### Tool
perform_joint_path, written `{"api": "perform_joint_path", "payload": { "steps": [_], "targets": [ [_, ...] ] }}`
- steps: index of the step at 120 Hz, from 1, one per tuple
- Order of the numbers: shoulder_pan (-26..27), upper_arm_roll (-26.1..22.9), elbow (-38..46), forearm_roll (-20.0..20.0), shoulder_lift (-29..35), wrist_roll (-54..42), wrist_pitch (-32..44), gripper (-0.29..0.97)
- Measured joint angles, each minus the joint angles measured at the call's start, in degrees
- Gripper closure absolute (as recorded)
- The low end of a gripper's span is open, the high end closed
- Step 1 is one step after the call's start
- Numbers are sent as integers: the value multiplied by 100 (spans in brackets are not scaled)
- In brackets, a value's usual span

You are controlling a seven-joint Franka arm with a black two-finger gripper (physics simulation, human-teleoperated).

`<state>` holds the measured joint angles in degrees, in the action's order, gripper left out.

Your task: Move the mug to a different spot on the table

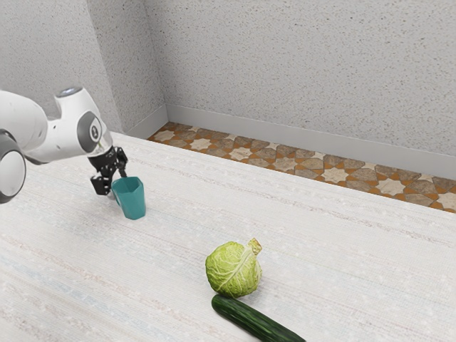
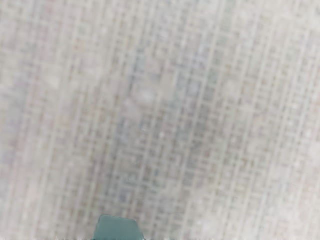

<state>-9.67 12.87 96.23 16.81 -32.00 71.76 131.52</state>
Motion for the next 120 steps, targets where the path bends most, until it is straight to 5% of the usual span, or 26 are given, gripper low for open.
{"api": "perform_joint_path", "payload": {
  "steps": [31, 66, 100, 120],
  "targets": [
    [-8, -57, 46, 44, 0, -5, 122, 6],
    [22, -57, 85, 162, 9, -10, 162, 40],
    [94, -59, 167, 156, 80, 36, 149, 56],
    [146, -57, 462, 1023, 234, 2, 237, 66]
  ]
}}
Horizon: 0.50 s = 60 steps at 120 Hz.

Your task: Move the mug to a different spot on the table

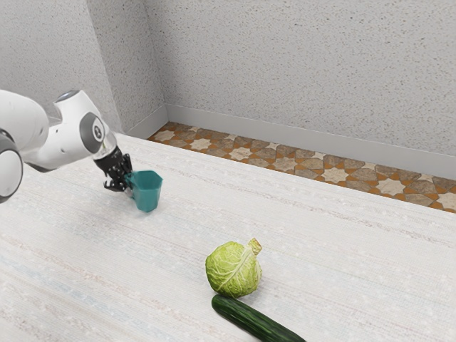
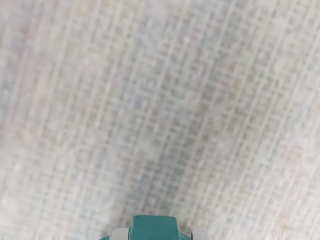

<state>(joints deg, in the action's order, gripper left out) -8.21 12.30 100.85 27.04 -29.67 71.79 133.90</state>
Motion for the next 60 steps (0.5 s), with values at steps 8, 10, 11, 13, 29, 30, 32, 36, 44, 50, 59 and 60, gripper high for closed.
{"api": "perform_joint_path", "payload": {
  "steps": [8, 10, 11, 13, 29, 30, 32, 36, 44, 50, 59, 60],
  "targets": [
    [40, 1, 169, 541, 30, -73, 102, 68],
    [45, 1, 189, 655, 38, -90, 122, 69],
    [48, 2, 197, 707, 46, -98, 132, 69],
    [53, 2, 210, 801, 62, -114, 149, 69],
    [99, 2, 449, 1546, 242, -287, 254, 71],
    [105, 2, 477, 1580, 261, -299, 263, 71],
    [114, 2, 537, 1641, 300, -320, 283, 71],
    [134, 3, 650, 1741, 380, -361, 318, 71],
    [194, 4, 897, 1888, 570, -434, 372, 72],
    [210, -1, 1109, 1954, 724, -481, 402, 72],
    [242, -9, 1428, 2009, 958, -540, 435, 73],
    [245, -12, 1462, 2013, 983, -546, 438, 73]
  ]
}}
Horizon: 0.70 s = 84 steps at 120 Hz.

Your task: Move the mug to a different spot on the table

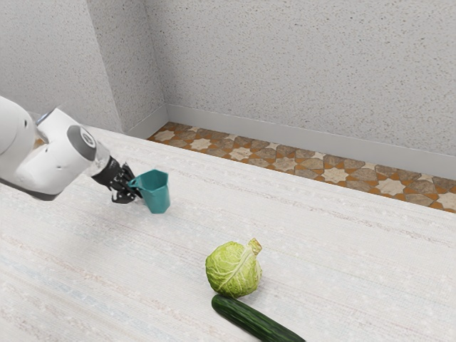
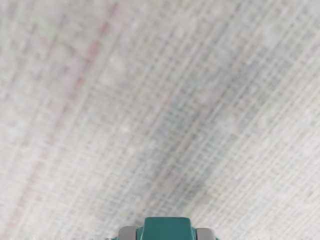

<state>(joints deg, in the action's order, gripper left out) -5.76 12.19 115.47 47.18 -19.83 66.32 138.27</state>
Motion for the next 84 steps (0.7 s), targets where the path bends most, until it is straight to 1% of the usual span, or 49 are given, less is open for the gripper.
{"api": "perform_joint_path", "payload": {
  "steps": [31, 47, 64, 84],
  "targets": [
    [63, -270, 990, 43, 827, -138, 41, 75],
    [45, -309, 1397, 59, 1118, -190, 16, 75],
    [39, -308, 1588, 67, 1209, -221, -65, 79],
    [52, -314, 1713, 67, 1210, -240, -155, 79]
  ]
}}
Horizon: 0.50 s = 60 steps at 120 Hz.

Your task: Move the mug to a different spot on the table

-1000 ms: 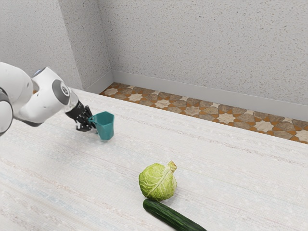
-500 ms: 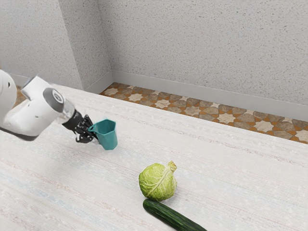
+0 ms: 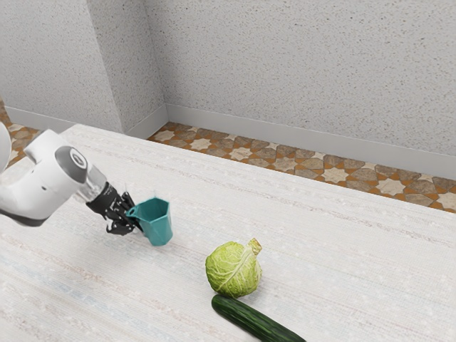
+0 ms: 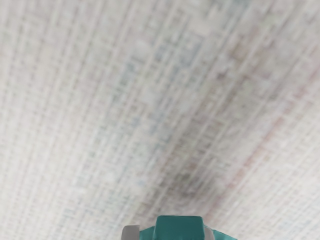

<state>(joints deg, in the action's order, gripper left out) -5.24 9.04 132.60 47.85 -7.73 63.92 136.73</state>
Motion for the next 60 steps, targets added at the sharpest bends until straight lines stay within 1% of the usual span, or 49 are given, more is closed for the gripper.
{"api": "perform_joint_path", "payload": {
  "steps": [48, 60],
  "targets": [
    [-3, 1, -5, 33, -181, -45, -42, 78],
    [-20, -10, -5, 89, -179, -140, -23, 57]
  ]
}}
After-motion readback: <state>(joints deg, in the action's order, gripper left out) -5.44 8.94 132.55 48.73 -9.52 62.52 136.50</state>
